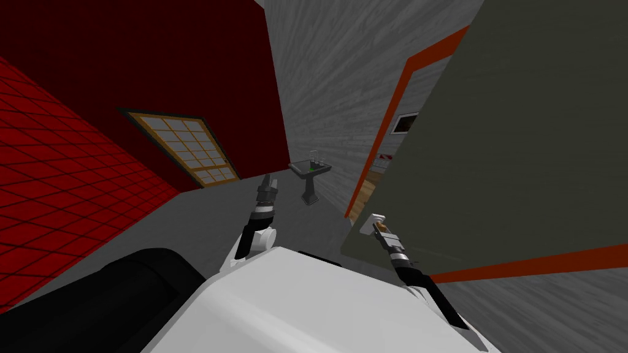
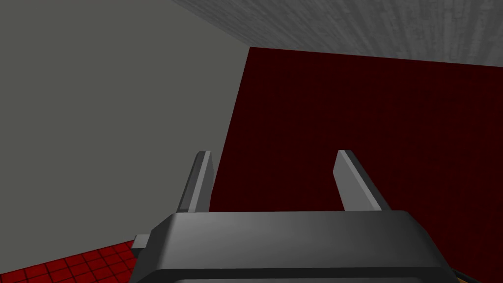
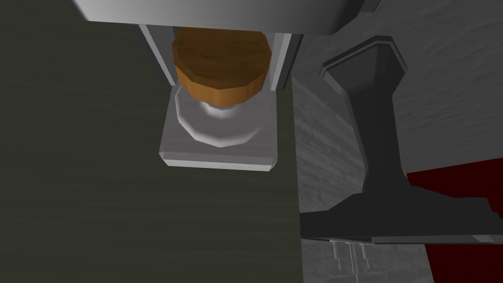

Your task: Pull the door open

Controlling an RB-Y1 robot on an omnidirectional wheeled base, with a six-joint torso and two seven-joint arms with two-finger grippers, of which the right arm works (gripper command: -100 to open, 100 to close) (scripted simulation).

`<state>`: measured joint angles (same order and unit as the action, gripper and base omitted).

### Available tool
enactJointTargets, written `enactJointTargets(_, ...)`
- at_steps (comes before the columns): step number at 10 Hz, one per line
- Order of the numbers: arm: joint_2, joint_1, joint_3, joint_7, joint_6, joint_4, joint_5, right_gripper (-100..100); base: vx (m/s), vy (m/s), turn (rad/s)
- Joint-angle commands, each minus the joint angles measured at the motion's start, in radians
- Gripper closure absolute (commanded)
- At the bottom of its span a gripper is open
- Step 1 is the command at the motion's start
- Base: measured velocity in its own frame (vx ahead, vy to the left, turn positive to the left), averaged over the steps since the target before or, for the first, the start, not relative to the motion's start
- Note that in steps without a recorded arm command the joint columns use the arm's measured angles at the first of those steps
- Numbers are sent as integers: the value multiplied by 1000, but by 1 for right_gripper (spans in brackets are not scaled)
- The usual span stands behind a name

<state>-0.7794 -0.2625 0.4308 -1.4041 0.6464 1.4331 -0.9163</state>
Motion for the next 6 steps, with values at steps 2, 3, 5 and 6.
enactJointTargets(2, -24, -7, 23, -29, 29, -1, 10, 100, -224, -67, 138)
enactJointTargets(3, -33, -10, 29, -38, 37, 0, 13, 100, -183, -109, 114)
enactJointTargets(5, -36, -11, 40, -46, 40, -7, 18, 100, -107, -48, 77)
enactJointTargets(6, -39, -12, 42, -50, 43, -7, 20, 100, -167, -73, 140)
